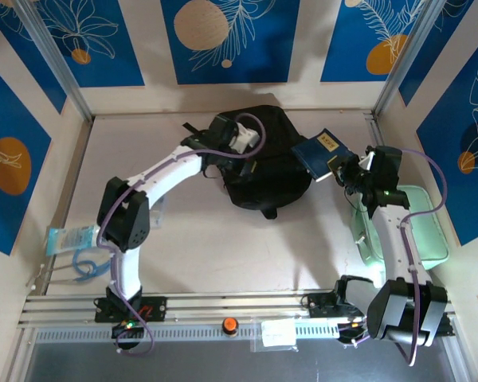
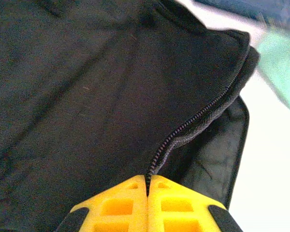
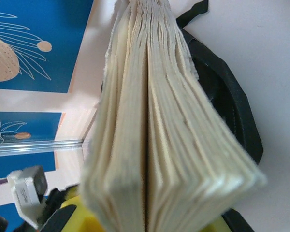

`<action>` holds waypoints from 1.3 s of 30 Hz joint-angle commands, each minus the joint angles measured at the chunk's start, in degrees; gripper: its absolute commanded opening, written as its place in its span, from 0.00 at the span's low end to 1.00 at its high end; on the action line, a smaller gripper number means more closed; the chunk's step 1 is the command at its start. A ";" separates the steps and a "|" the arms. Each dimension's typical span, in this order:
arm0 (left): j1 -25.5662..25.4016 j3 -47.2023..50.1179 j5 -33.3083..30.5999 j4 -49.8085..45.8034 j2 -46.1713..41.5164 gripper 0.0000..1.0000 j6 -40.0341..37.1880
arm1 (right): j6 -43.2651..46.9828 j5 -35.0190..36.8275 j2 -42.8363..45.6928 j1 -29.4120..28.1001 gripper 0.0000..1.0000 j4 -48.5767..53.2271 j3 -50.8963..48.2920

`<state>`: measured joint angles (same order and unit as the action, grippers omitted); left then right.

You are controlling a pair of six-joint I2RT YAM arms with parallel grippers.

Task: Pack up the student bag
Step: Open the student bag at the top-center of the table, then place the book in the student bag.

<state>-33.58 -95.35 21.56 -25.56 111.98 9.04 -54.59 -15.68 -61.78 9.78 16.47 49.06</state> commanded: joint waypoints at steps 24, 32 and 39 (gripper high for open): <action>6.21 2.89 8.38 17.77 -2.78 0.00 22.63 | -7.84 12.19 9.66 -4.27 0.00 10.31 -2.14; 6.16 2.69 6.21 16.03 -0.59 0.00 22.81 | -6.76 15.57 13.86 -3.83 0.00 12.06 -0.81; 5.86 1.73 8.54 20.89 -2.26 0.00 24.75 | -11.06 13.00 12.08 -8.12 0.00 8.85 -4.43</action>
<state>-27.86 -92.49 28.51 -8.73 111.81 32.80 -63.00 -1.52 -49.21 4.19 27.68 46.28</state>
